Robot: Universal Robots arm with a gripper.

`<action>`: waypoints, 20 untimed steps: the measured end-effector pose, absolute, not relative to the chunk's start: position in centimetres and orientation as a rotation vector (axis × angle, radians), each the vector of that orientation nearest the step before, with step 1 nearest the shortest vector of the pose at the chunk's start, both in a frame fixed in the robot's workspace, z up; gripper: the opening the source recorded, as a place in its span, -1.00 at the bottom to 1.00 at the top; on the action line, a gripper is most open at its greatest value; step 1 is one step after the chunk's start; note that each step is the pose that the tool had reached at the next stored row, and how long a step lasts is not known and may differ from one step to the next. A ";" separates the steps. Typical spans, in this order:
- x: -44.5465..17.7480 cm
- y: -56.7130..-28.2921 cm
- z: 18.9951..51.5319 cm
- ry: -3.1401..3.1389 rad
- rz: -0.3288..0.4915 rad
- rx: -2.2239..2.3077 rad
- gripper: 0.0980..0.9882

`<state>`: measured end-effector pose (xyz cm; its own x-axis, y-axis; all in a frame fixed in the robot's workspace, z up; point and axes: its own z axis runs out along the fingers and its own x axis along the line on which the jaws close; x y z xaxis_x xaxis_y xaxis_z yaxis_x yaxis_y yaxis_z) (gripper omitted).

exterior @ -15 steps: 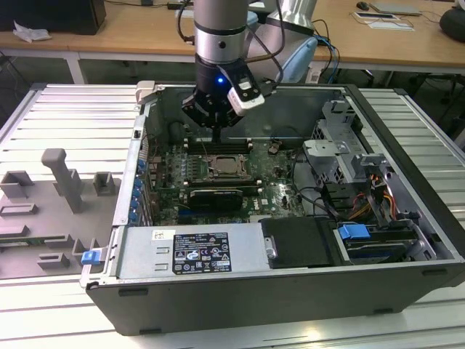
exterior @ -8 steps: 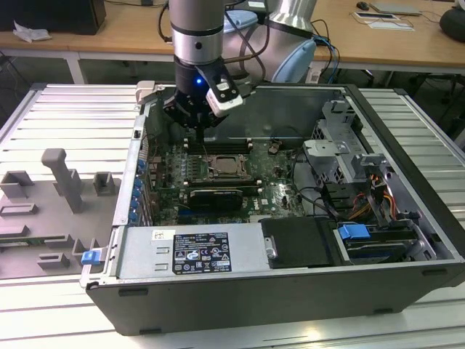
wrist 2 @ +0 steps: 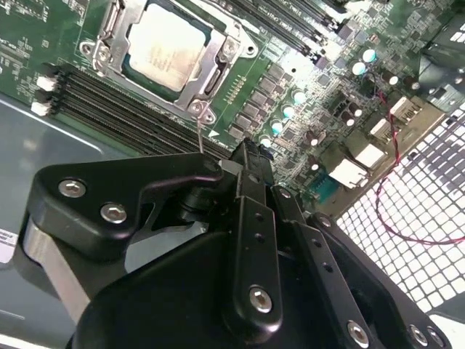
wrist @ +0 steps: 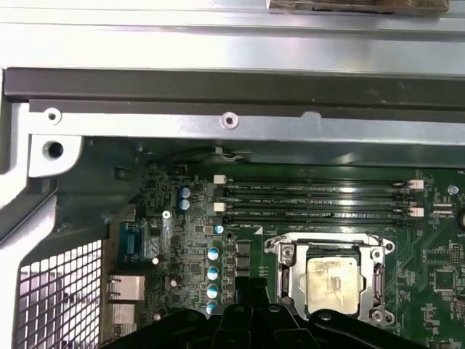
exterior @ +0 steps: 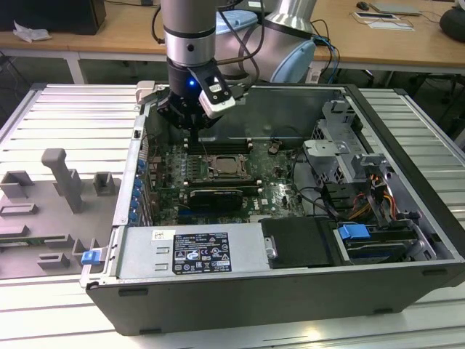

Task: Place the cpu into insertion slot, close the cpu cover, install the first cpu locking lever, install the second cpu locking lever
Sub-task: 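Install the first cpu locking lever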

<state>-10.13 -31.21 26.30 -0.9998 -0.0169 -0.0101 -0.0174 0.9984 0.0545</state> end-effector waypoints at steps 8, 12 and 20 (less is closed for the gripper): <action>-10.3 -30.5 26.0 3.131 0.087 -0.035 -0.98; -10.3 -30.4 25.9 3.131 0.087 -0.035 -0.98; -10.4 -30.1 25.9 3.131 0.087 -0.035 -0.98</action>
